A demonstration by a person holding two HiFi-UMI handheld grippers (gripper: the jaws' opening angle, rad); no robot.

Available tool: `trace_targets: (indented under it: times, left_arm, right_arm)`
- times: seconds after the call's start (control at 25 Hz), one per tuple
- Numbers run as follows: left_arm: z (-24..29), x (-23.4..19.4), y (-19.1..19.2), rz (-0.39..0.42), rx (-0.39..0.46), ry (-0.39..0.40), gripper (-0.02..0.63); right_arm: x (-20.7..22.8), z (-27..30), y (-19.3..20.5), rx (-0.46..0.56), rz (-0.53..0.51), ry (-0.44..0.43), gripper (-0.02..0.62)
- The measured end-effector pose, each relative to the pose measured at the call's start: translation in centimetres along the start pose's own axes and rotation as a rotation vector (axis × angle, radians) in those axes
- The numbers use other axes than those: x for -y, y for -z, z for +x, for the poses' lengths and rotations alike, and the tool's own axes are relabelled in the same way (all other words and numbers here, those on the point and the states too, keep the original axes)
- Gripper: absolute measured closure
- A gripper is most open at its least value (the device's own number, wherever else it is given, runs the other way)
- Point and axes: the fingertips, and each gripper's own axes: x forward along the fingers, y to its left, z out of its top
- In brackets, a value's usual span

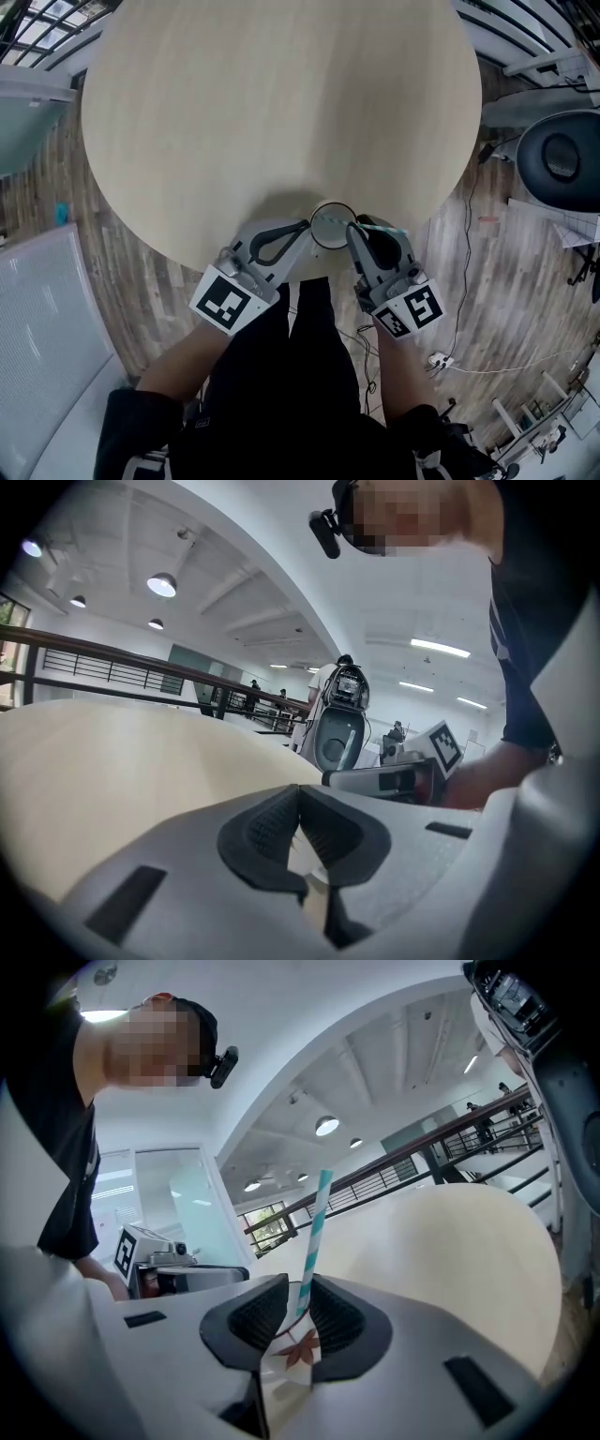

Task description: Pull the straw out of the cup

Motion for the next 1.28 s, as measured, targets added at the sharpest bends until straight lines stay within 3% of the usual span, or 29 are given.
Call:
trace_targets:
  times: [0.44, 0.64, 0.84, 1.04, 1.28]
  left_arm:
    - [-1.3, -0.1, -1.8, -0.004, 0.003, -0.003, 0.598]
    - [-2.4, 0.3, -2.5, -0.046, -0.001, -0.010, 0.598]
    - [-4.3, 1.0, -4.5, -0.065, 0.023, -0.005, 0.598]
    - [-5.4, 2.5, -8.4, -0.035, 0.068, 0.014, 0.598]
    - [-7.1, 4.7, -12.2, -0.020, 0.096, 0.041, 0.598]
  right_arm:
    - [-0.2, -0.5, 0.6, -0.057, -0.012, 0.034, 0.512]
    - [-0.8, -0.7, -0.1, -0.047, -0.034, 0.039, 0.554]
    - [-2.9, -0.7, -3.9, -0.013, -0.085, 0.031, 0.555]
    - [-5.3, -2.1, -9.4, 0.044, -0.144, 0.021, 0.555]
    - [-7.1, -5.1, -13.4, 0.103, -0.071, 0.043, 0.555]
